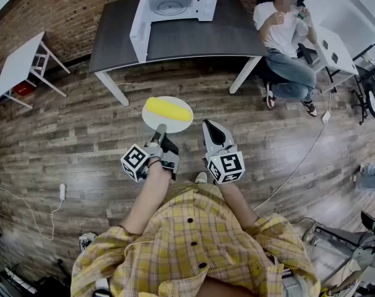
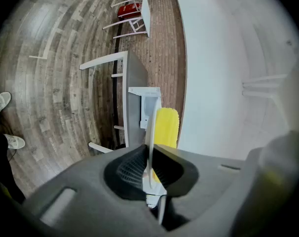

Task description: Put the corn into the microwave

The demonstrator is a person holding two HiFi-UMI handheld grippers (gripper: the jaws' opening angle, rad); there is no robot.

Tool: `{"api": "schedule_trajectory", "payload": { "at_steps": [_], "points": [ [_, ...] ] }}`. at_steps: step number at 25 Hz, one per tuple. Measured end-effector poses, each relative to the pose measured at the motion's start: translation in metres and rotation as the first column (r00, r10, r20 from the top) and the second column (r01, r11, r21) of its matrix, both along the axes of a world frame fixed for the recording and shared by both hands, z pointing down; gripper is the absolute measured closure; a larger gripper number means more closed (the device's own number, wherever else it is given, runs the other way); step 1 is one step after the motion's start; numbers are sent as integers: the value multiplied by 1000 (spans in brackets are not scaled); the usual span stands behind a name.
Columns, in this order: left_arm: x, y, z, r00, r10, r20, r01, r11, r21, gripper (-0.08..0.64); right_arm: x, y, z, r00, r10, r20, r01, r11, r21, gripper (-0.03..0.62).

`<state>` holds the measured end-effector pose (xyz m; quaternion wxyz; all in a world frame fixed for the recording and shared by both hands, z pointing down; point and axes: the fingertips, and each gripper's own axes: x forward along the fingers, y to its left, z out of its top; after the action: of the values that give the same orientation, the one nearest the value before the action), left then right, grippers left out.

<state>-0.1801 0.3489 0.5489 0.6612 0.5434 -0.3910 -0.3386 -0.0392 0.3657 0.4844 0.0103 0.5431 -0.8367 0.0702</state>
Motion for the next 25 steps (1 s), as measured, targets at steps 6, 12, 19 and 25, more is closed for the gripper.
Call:
{"api": "schedule_trajectory", "payload": {
  "at_steps": [6,12,19,25],
  "points": [
    [12,4,-3,1000,-12,6,12,1000,7,534,15,5,-3,1000,-8,4,8,1000,4,592],
    [27,7,-3,1000,-24,2,24,1000,9,534,33,5,-5,1000,4,14,-4,1000,5,594],
    [57,6,-1,999,-40,-17,40,999,14,534,59,3,-10,999,-41,15,40,998,38,594],
    [93,-1,-6,998,-55,-28,55,998,17,534,87,-6,-13,998,-69,-3,69,996,64,594]
  ]
}}
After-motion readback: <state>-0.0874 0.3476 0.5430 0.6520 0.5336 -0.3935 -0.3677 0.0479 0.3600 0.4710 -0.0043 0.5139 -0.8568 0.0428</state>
